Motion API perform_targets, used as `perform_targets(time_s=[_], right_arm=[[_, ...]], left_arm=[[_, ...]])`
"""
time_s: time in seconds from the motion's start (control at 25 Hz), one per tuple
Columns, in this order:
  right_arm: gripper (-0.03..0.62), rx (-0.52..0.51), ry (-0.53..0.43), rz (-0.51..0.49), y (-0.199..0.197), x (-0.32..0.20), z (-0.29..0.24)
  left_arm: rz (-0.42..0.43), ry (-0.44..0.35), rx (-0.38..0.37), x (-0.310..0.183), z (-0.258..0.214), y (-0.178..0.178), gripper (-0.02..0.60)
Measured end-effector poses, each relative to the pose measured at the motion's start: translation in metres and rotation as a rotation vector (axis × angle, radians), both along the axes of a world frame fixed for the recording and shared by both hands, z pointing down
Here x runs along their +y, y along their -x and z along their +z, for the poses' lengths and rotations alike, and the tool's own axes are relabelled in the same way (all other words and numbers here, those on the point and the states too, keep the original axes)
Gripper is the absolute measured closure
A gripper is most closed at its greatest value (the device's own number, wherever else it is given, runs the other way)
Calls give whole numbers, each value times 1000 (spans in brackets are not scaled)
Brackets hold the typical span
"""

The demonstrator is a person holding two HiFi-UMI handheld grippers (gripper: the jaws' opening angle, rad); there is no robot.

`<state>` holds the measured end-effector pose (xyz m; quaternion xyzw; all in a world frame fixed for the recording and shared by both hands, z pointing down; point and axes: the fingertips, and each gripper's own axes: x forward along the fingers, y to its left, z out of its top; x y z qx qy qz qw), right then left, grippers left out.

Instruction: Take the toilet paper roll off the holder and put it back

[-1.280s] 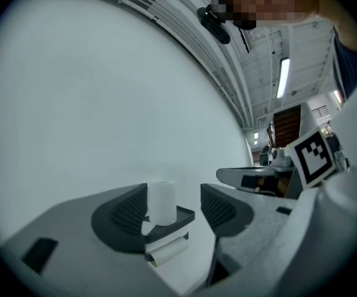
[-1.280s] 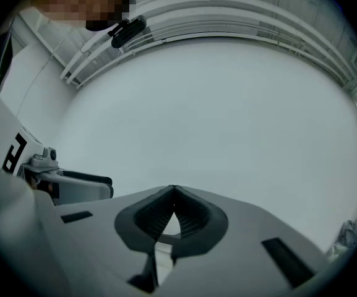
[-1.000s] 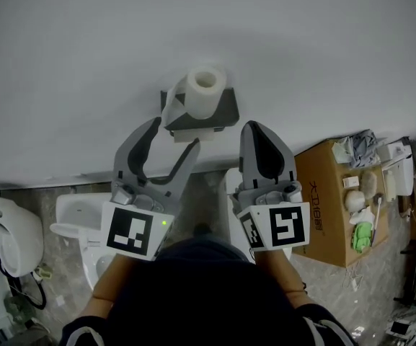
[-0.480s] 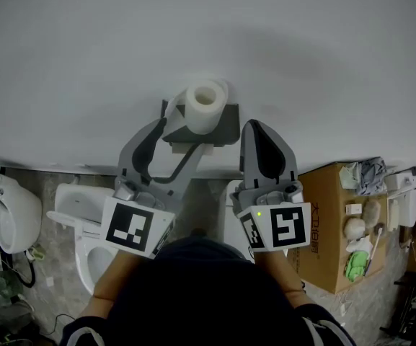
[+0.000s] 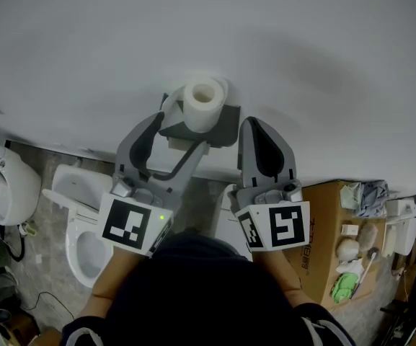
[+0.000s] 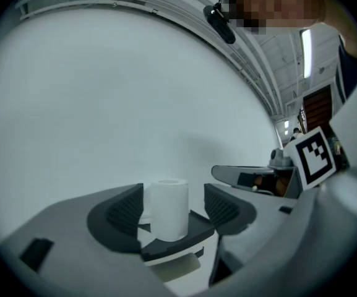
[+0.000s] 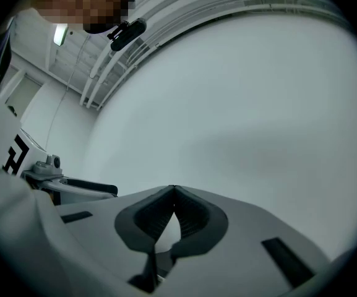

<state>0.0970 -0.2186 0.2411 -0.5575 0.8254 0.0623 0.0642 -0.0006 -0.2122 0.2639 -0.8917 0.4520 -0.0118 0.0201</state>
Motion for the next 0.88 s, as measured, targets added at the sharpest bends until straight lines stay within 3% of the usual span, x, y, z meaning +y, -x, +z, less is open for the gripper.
perform_targets(time_s=[0.4, 0.88], right_arm=[[579, -22, 9, -30, -10, 1, 8], [579, -26, 17, -27, -25, -3, 12]], left_arm=[[-71, -36, -11, -8, 4, -11, 273], [-82, -27, -80, -37, 23, -27, 273]])
